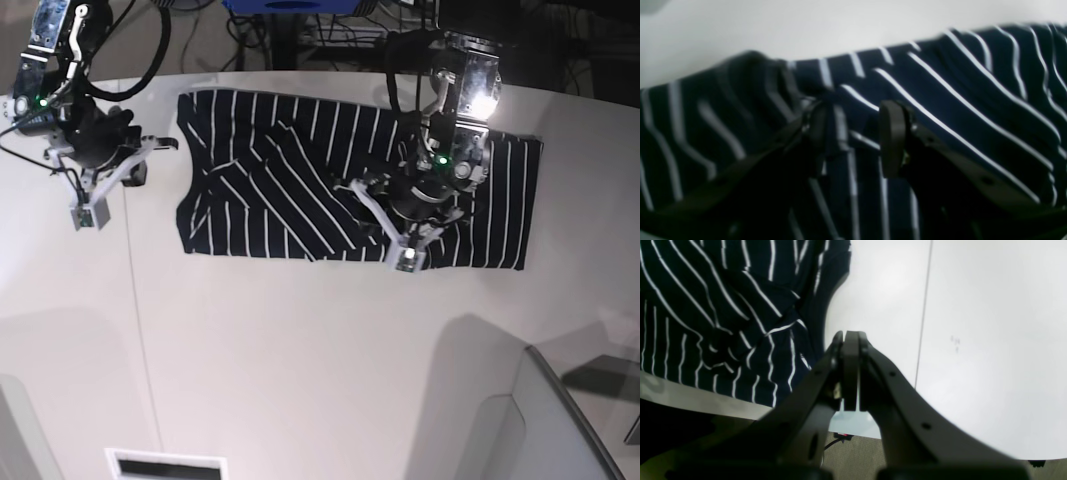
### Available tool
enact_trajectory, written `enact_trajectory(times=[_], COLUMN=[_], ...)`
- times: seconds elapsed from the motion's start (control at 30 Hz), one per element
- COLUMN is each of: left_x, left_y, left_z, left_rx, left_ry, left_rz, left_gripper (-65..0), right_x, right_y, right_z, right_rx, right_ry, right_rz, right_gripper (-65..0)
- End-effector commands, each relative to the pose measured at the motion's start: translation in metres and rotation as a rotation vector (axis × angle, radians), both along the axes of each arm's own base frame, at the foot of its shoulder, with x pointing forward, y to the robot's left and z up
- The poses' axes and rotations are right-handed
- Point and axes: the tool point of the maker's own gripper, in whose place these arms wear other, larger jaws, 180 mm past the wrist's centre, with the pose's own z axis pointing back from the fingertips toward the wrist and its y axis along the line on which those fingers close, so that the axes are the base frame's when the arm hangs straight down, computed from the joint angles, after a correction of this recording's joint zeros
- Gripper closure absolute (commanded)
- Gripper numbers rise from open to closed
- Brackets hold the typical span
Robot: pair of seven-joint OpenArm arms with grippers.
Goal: Layout the t-shirt on the table in an organized manner, then fold the t-shirt properly
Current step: 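Lower the left gripper onto the folded shirt and press the fold flat, then grasp both short ends of the striped strip with both grippers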
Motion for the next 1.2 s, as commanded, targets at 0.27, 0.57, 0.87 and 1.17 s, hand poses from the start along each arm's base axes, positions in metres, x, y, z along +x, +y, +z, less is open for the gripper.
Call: enact_trajectory(times=[0.27,0.57,0.87,1.17], left_x=[0.011,-0.038,-0.063,-0.061], left_y=[0.049,0.223,0.299,0.323], left_z=[0.054,0.057,0.055,0.020], left_rx=[0.013,0.204,0.291,0.311], left_ry=[-0.164,-0.132,-0.103,-0.084], left_rz=[0.138,0.501,0.636,0.607], left_gripper=[-11.2,0.0,0.0,0.0], right_x=[0.007,0.006,0.010,0.006], right_y=[-0.010,-0.028,0.013,0.052], right_z=[0.010,0.026,-0.027,-0.059], right_rx=[-0.011,0.182,0.511,0.582], right_ry=[-0.043,-0.050,0.086,0.143], right_rz=[-0.020,-0.113,-0.144,-0.019], right_gripper=[0.0,-38.3,-55.7,-52.5])
